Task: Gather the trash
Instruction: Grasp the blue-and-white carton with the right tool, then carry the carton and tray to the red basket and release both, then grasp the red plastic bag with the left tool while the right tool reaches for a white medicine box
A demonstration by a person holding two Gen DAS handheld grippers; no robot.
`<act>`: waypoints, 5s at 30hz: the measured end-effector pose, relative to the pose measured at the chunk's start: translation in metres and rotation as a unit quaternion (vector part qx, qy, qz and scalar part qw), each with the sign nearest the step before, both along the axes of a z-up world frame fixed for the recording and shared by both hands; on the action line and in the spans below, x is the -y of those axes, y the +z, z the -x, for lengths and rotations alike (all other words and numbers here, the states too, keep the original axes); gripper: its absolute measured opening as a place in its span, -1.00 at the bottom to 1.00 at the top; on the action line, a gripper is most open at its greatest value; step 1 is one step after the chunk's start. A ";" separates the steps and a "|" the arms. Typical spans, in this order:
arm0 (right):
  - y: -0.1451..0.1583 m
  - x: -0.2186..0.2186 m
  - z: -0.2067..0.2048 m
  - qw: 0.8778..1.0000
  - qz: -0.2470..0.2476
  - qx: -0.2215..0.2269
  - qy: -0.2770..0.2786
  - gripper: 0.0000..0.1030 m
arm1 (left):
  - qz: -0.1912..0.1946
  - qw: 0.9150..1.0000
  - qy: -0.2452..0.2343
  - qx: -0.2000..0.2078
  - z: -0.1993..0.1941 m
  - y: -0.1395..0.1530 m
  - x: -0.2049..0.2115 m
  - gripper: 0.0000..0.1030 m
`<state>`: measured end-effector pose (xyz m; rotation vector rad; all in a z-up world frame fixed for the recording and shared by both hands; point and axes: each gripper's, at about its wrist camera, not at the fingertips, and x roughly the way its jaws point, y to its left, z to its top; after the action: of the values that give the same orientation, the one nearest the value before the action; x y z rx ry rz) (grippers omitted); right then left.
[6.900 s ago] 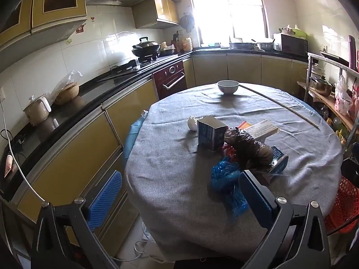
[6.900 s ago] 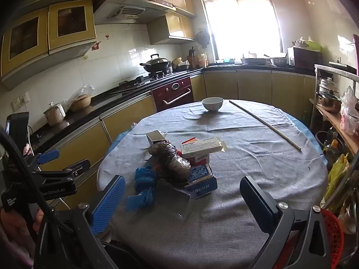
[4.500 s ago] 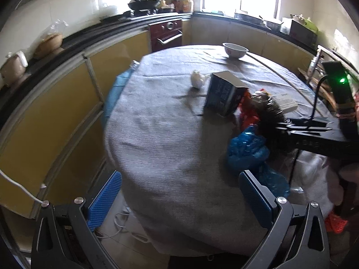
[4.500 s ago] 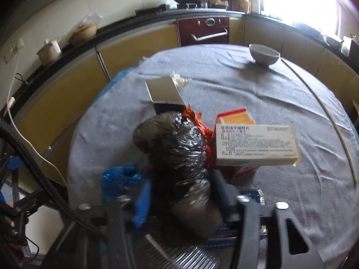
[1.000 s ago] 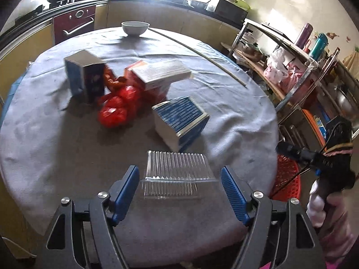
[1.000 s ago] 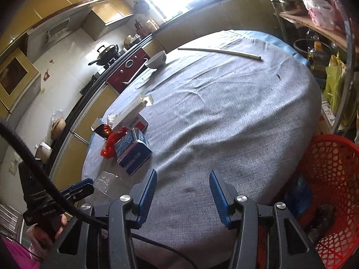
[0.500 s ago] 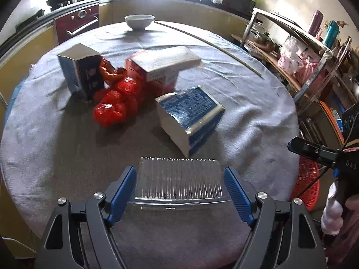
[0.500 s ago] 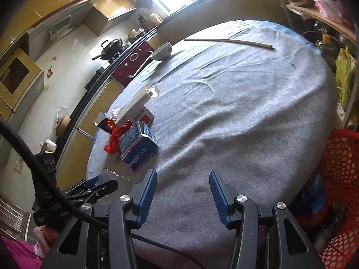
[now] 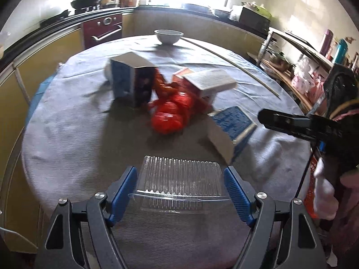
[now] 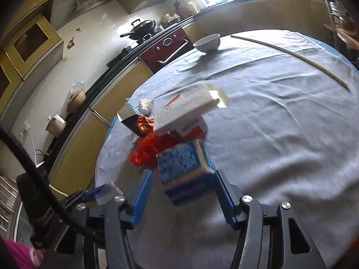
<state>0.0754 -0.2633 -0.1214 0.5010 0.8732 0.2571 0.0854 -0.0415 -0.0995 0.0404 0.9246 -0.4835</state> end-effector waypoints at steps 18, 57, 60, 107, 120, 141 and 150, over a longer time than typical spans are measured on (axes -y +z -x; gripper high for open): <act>-0.017 -0.076 -0.041 0.983 0.176 -0.021 0.050 0.46 | 0.024 0.999 0.012 -0.023 -0.002 -0.010 -0.024 0.56; -0.013 0.055 0.077 0.993 0.044 -0.008 -0.111 0.46 | -0.016 0.998 -0.056 -0.001 0.018 0.005 0.042 0.56; -0.012 0.073 0.089 0.990 0.040 -0.006 -0.133 0.46 | -0.026 0.997 -0.073 0.008 0.022 0.009 0.057 0.56; -0.030 0.266 0.292 0.915 -0.117 0.022 -0.385 0.49 | -0.026 0.920 -0.390 0.024 0.127 0.035 0.308 0.56; -0.019 0.263 0.294 0.912 -0.105 0.040 -0.393 0.49 | 0.011 0.921 -0.390 0.011 0.127 0.041 0.299 0.58; -0.004 0.254 0.274 0.923 -0.096 0.045 -0.370 0.49 | -0.023 0.960 -0.276 0.047 0.091 0.040 0.177 0.58; 0.001 0.223 0.233 0.943 -0.079 0.028 -0.322 0.49 | -0.028 0.991 -0.122 0.036 0.029 0.031 0.078 0.58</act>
<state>-0.1577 -0.4861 -0.1199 0.8950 0.5954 -0.2612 0.0566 -0.1198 -0.0684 0.2235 0.8657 -0.6779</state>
